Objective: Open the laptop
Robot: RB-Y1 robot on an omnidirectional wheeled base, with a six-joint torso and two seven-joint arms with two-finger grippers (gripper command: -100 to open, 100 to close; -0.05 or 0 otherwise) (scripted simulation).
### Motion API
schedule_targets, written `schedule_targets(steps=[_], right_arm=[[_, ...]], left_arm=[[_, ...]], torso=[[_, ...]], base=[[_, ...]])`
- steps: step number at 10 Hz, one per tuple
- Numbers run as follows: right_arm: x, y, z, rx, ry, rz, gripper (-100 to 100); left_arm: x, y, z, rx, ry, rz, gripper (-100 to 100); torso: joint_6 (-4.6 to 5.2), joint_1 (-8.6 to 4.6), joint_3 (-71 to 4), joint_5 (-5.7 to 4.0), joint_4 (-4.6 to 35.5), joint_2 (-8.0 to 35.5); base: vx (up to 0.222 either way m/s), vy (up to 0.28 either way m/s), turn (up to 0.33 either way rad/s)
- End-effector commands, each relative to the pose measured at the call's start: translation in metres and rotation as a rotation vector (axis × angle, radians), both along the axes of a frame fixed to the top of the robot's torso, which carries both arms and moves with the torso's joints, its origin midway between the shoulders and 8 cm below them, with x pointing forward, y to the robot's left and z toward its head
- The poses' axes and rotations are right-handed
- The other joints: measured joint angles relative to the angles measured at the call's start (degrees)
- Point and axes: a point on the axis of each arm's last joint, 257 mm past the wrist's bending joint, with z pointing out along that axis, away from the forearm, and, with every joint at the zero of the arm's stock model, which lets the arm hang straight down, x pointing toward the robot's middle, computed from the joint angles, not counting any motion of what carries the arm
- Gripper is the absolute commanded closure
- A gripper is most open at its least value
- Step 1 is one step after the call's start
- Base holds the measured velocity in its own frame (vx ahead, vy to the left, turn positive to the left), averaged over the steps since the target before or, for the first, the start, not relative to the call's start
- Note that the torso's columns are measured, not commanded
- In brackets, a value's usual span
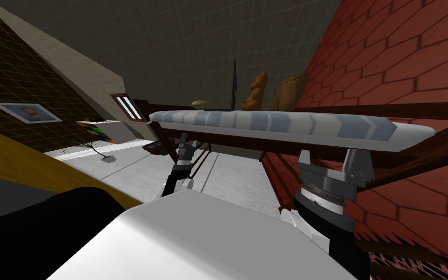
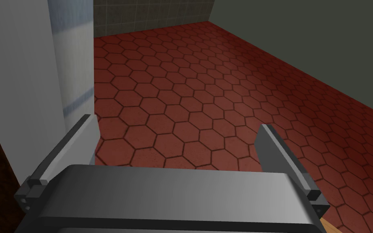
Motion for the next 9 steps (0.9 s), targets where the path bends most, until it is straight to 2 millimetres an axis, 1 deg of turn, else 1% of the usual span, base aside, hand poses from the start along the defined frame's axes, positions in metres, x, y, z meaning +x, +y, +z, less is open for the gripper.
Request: schedule_targets(steps=[1, 9], right_arm=[[0.0000, 0.0000, 0.0000, 0.000, 0.000, 0.000, 0], [0.0000, 0.0000, 0.0000, 0.000, 0.000, 0.000, 0]], left_arm=[[0.0000, 0.0000, 0.0000, 0.000, 0.000, 0.000, 0], [0.0000, 0.0000, 0.0000, 0.000, 0.000, 0.000, 0]], torso=[[0.00, 0.00, 0.00, 0.00, 0.00, 0.00], [0.00, 0.00, 0.00, 0.00, 0.00, 0.00]], base=[[0.000, 0.000, 0.000], [0.000, 0.000, 0.000]])
